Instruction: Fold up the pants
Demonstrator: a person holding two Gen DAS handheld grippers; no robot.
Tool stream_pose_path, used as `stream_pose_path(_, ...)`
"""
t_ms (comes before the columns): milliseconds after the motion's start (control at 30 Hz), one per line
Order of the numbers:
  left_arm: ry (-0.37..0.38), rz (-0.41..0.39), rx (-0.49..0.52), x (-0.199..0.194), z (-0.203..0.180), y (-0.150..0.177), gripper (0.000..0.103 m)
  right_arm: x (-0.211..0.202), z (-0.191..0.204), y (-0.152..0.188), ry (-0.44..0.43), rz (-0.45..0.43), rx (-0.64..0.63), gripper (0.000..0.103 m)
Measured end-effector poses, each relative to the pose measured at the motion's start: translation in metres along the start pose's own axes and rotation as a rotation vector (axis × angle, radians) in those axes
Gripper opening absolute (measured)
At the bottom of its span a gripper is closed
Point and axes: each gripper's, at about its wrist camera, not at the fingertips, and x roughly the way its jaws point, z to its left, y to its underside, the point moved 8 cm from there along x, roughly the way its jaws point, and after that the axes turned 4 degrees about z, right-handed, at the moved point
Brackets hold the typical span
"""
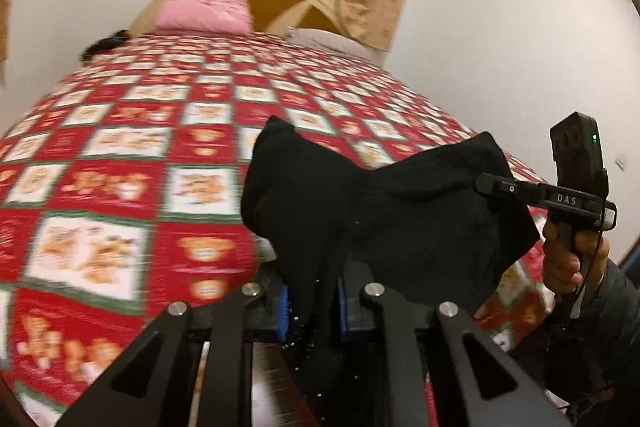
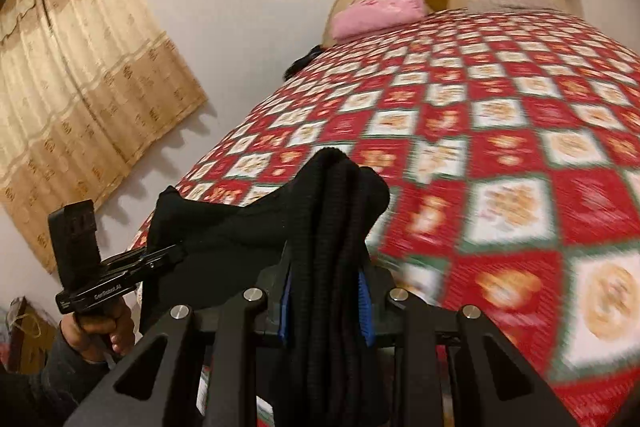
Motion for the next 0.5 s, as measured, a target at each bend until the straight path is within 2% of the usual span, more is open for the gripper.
stream_pose_path(333, -0.165, -0.045, -0.087, -0.042, 0.081, -0.001, 0.019, 0.088, 0.074, -0.034, -0.115, 0.063, -0.099, 0.028)
stream_pose_path(500, -0.233, -0.035, -0.117, -0.039, 0.113, 0.005, 0.019, 0.118, 0.094, -0.037, -0.132, 0.084, -0.122, 0.028)
